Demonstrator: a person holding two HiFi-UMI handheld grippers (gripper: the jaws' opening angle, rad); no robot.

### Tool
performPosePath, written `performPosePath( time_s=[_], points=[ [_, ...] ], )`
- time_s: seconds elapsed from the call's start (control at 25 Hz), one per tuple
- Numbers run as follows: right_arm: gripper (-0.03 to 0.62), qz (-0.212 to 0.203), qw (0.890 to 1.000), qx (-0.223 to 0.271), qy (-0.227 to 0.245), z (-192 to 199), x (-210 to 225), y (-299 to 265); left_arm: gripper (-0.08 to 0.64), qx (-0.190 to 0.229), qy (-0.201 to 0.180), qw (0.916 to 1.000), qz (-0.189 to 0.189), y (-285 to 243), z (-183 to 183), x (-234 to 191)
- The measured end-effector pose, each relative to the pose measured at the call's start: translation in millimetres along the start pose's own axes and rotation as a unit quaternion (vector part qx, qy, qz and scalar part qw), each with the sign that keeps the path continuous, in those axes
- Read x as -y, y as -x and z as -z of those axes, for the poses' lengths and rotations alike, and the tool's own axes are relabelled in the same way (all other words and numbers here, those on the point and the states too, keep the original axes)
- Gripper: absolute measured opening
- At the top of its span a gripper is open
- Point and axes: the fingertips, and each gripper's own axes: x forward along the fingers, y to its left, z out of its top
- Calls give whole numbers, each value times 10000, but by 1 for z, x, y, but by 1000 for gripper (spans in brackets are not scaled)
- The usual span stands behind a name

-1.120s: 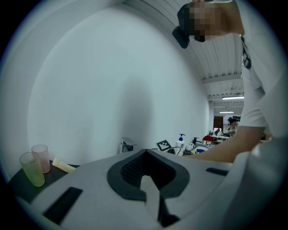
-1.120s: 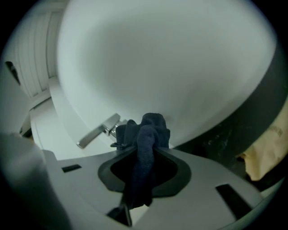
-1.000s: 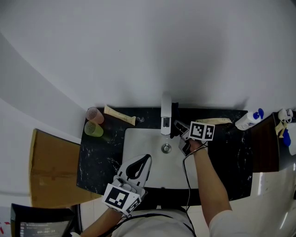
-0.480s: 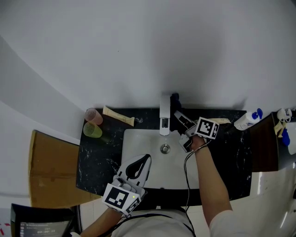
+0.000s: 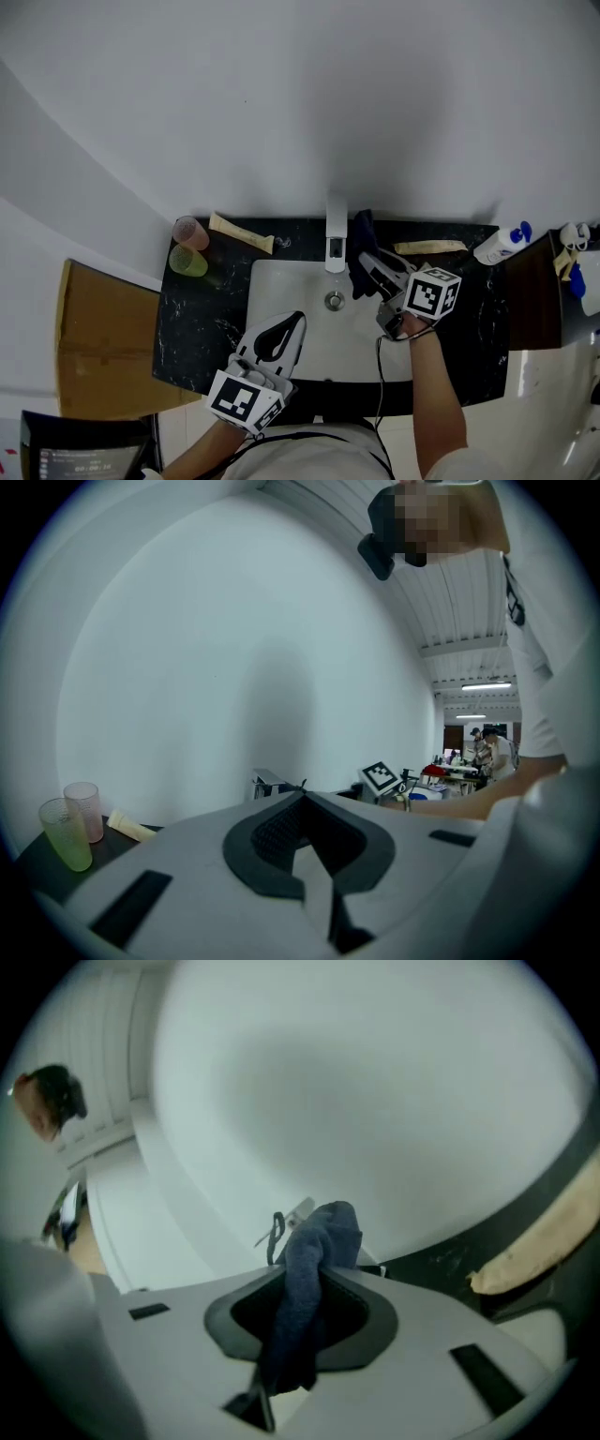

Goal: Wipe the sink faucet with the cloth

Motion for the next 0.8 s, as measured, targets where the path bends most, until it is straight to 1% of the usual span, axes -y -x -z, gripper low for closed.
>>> performPosePath(
  time_s=[0.04,0.08,0.16,0.2,0.24,0.28,0.36,0.44,0.48,0.52,0.68,0.8],
  points=[
    [86,-120,9978,-400,521,6,-19,6,-2,-1,-4,10000,-20,2,0,-2],
    [86,-242,9907,-833,1046,14,-37,11,-3,1,-4,10000,-41,3,1,-3],
    [86,-518,9682,-1504,1929,30,-65,20,-3,11,0,10000,-65,6,0,-3],
    [86,-601,9571,-1706,2264,34,-74,20,-2,13,-3,10000,-75,7,0,-3],
    [86,-598,9472,-1847,2550,34,-78,16,-2,14,-5,10000,-87,8,-1,-3],
    [86,-514,9383,-1963,2801,33,-77,10,-3,14,-4,9999,-101,8,-1,-4],
    [86,-220,9207,-2201,3215,28,-67,-7,-2,17,5,9999,-118,9,-1,-4],
    [86,118,9074,-2372,3468,20,-50,-23,-2,19,14,9999,-130,11,-1,-4],
    [86,261,9047,-2402,3510,15,-42,-30,-2,10,20,9999,-140,11,0,-5],
    [86,384,9048,-2387,3506,9,-34,-36,-3,-2,25,9999,-148,12,1,-6],
    [86,751,9145,-2056,3402,-15,-13,-52,-3,-21,30,9999,-142,13,1,-5],
    [86,1079,9226,-1769,3254,-26,1,-42,-3,-21,32,9999,-120,12,1,-3]
  ],
)
